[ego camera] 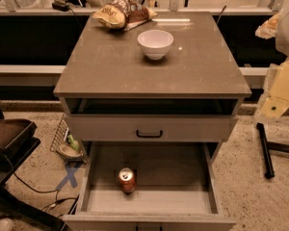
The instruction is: Pick coke can from middle drawer and place on counter
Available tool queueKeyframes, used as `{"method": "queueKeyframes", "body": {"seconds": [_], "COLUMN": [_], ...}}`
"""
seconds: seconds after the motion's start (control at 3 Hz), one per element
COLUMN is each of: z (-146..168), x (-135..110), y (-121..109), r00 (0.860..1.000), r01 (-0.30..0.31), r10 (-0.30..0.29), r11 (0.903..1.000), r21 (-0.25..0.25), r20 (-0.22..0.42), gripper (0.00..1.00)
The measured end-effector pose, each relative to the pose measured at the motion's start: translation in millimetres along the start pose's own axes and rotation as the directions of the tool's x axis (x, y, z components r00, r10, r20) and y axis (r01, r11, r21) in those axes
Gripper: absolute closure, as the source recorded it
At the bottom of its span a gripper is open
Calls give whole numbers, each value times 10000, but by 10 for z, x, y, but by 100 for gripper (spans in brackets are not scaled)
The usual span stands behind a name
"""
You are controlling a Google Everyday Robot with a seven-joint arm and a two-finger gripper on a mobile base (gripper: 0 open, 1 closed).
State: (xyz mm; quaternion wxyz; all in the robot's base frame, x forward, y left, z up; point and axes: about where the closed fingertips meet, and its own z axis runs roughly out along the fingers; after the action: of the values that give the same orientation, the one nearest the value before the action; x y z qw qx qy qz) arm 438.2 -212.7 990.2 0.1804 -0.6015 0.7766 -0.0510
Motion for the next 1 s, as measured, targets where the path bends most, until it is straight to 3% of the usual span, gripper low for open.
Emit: {"method": "queueKeyframes", "body": {"seconds": [0.33, 0.67, 1.0], "z": [-1, 57, 316], "x": [0, -31, -43], "y": [0, -57, -27], "r00": [10000, 9986, 9830], "r01": [0, -169, -264], "r10": [0, 175, 342], "r11": [10000, 9998, 9986], "r21": [2, -118, -457], "r20": [1, 504, 1806], "gripper": [0, 0, 0]}}
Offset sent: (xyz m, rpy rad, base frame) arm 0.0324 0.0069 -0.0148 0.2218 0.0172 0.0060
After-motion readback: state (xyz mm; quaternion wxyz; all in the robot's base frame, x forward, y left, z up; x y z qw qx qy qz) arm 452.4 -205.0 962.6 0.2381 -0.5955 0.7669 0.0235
